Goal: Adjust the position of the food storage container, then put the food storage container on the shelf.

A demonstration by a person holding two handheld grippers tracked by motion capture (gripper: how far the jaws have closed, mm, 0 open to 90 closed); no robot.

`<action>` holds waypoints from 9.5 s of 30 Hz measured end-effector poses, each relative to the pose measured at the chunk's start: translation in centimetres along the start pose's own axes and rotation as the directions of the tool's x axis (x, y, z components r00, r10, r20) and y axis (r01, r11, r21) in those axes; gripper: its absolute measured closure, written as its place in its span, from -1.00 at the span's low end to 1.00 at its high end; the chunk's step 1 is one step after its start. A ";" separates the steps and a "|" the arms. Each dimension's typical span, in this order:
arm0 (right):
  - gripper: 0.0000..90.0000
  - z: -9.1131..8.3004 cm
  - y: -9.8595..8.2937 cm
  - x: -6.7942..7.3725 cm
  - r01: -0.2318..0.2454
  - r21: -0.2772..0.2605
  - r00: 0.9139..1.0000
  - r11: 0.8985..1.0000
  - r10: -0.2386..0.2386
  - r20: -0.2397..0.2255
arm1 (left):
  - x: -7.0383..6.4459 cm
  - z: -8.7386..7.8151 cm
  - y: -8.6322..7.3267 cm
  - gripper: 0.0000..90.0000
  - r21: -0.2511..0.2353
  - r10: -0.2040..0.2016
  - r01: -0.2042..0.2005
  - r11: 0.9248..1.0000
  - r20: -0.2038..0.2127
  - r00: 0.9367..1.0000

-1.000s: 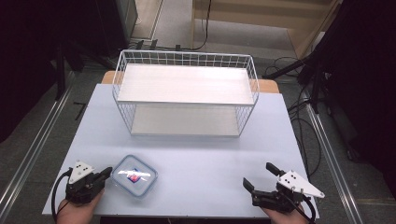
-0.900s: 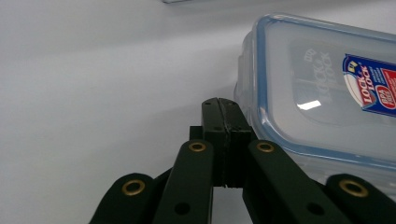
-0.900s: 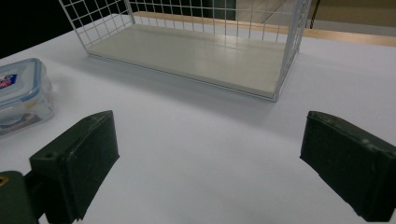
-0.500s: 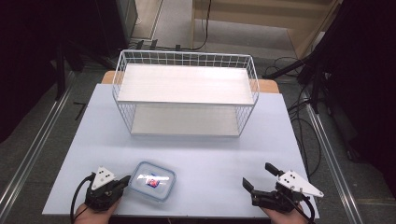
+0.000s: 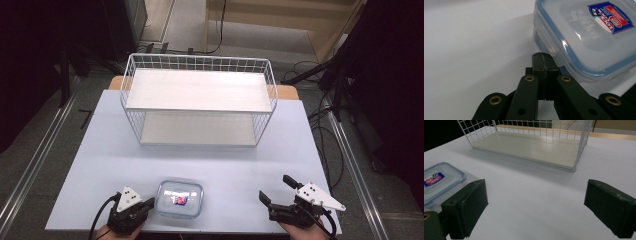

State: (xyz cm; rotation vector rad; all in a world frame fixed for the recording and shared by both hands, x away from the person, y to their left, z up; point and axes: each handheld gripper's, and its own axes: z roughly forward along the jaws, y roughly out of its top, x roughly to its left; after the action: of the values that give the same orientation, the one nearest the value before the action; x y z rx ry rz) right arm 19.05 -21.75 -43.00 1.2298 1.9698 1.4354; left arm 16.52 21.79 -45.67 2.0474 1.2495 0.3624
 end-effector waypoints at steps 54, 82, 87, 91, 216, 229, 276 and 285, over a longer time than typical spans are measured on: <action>0.19 1.5 -2.9 1.7 -0.027 0.155 0.992 0.988 0.046 -0.122 | -5.1 2.5 2.3 1.00 -0.091 0.068 -0.057 0.994 0.125 0.990; 1.00 4.3 -4.2 5.6 0.129 0.311 0.960 0.942 -0.040 -0.277 | -7.9 3.1 0.8 1.00 -0.036 0.106 -0.100 0.994 0.208 0.972; 1.00 5.5 -3.8 5.4 0.124 0.312 0.962 0.942 -0.037 -0.270 | -7.9 3.1 1.0 1.00 -0.043 0.103 -0.096 0.994 0.217 0.971; 1.00 5.3 -4.1 5.4 0.133 0.318 0.961 0.939 -0.044 -0.272 | -8.3 3.7 1.7 1.00 -0.055 0.097 -0.087 0.995 0.238 0.966; 0.11 6.7 -1.3 3.5 -0.187 0.182 0.928 0.965 0.235 -0.290 | -3.8 4.5 5.9 0.11 -0.181 -0.026 0.093 0.979 0.345 0.938; 0.10 5.6 0.0 4.2 -0.128 0.082 0.947 0.988 0.146 -0.286 | -4.5 3.0 6.5 0.10 -0.267 0.033 0.053 0.962 0.307 0.951; 0.06 5.5 10.4 5.6 -0.040 -0.223 0.966 0.974 -0.019 -0.256 | -3.1 -2.7 14.5 0.08 -0.529 0.163 -0.042 0.848 0.185 0.969; 0.06 5.5 12.2 5.5 -0.035 -0.263 0.967 0.964 -0.034 -0.253 | -2.8 -3.3 16.2 0.08 -0.564 0.172 -0.041 0.825 0.182 0.968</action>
State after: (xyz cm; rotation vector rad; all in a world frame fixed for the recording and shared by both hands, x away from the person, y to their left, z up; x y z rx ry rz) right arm 25.21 -13.16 -33.17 0.9671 1.8518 1.8678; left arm 24.08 16.05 -31.81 1.5956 0.7689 0.4695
